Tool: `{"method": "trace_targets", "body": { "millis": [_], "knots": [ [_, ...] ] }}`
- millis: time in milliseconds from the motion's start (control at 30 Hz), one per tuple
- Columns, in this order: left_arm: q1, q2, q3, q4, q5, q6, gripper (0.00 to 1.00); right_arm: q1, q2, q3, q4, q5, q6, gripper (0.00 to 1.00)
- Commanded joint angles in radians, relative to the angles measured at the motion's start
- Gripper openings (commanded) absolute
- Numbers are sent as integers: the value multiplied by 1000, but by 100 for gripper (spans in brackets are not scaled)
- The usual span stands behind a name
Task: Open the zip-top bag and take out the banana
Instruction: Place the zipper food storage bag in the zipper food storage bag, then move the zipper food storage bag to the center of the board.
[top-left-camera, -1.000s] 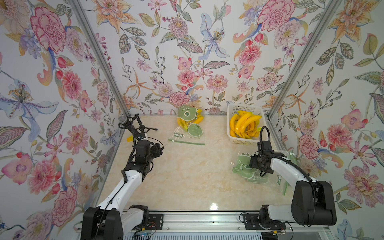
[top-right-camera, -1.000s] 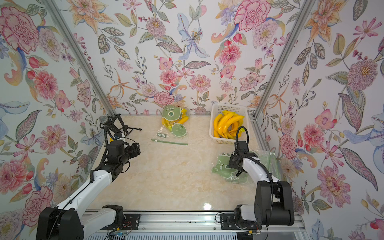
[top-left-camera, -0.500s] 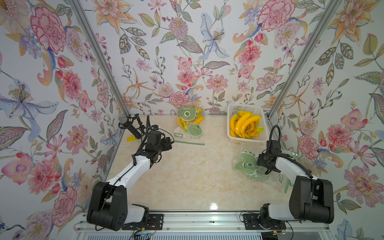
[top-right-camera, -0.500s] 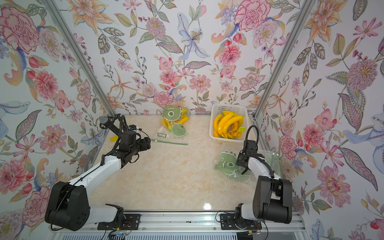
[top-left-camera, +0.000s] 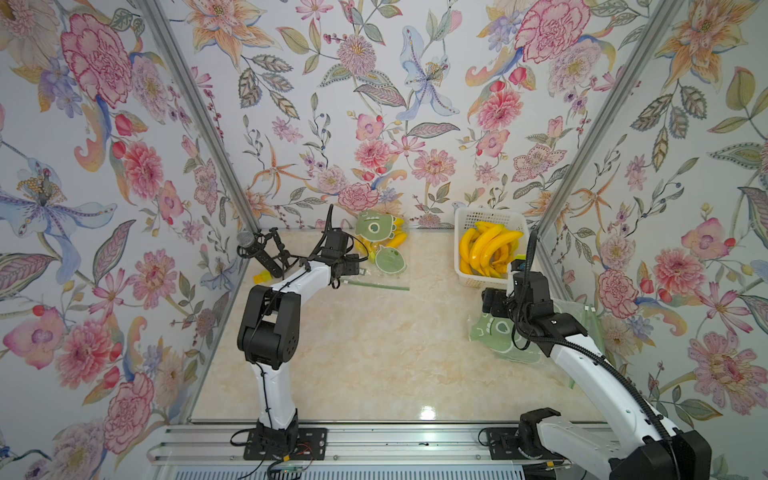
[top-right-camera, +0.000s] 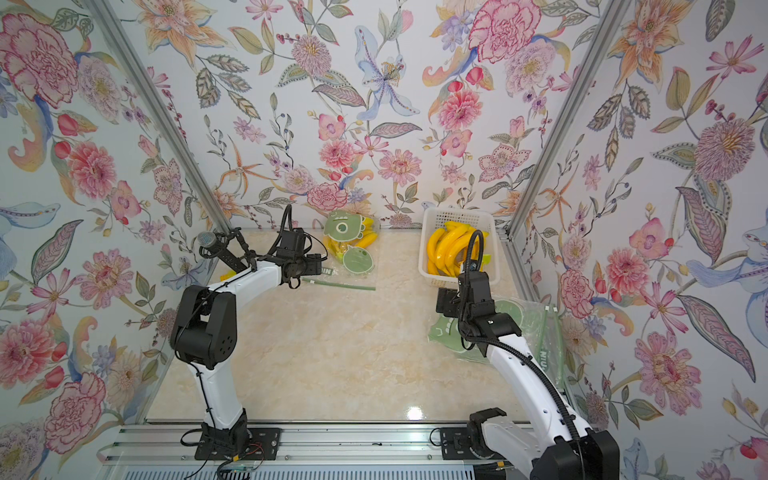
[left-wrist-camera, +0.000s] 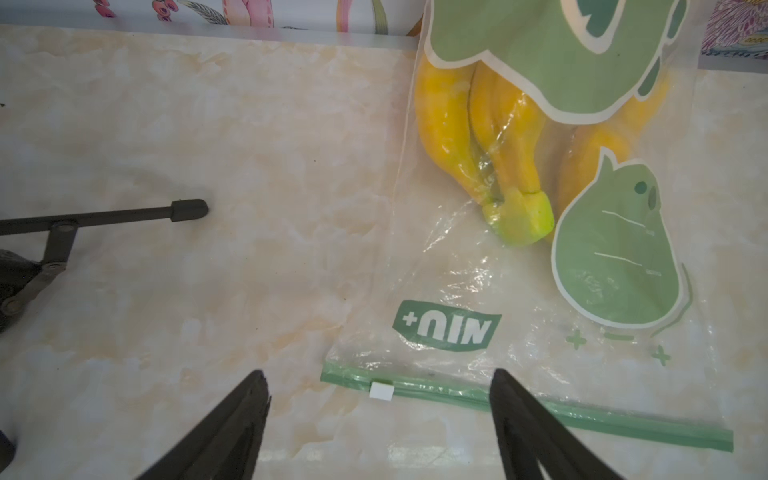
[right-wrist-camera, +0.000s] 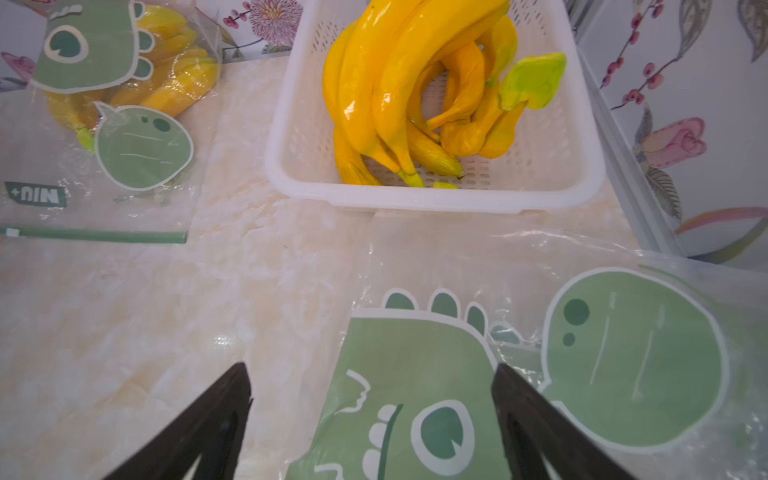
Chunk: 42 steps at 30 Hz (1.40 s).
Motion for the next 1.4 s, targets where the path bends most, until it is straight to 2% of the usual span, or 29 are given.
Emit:
{"method": "trace_targets", "body": {
  "millis": [0, 133, 233, 400, 533, 767, 867, 1033, 1133, 1267, 1367],
  "knots": [
    [0, 82, 99, -59, 42, 53, 82, 75, -7, -68, 116, -100, 39, 88],
    [1, 162, 170, -70, 77, 66, 78, 134, 12, -148, 223, -121, 57, 88],
    [1, 211, 213, -95, 80, 75, 70, 151, 24, -184, 269, -134, 72, 88],
    [3, 245, 222, -95, 130, 75, 51, 171, 26, -212, 291, -148, 76, 86],
    [-4, 218, 161, -65, 140, 57, 32, 181, -3, -251, 299, -142, 81, 85],
    [-42, 82, -14, 22, 91, 24, 4, 182, -18, -282, 317, -139, 85, 85],
    [-59, 25, -94, 65, 81, -10, 0, 184, -15, -285, 332, -139, 77, 84],
    [-104, -77, -210, 115, 67, -67, 0, 202, 10, -292, 394, -140, 46, 84],
    [-134, -145, -274, 131, 64, -93, 0, 248, 32, -299, 476, -151, -4, 85],
    [-154, -231, -342, 131, 80, -142, 0, 294, 66, -322, 645, -279, -86, 87],
    [-176, -296, -377, 117, 90, -164, 0, 357, 88, -343, 768, -335, -216, 87]
  ]
}}
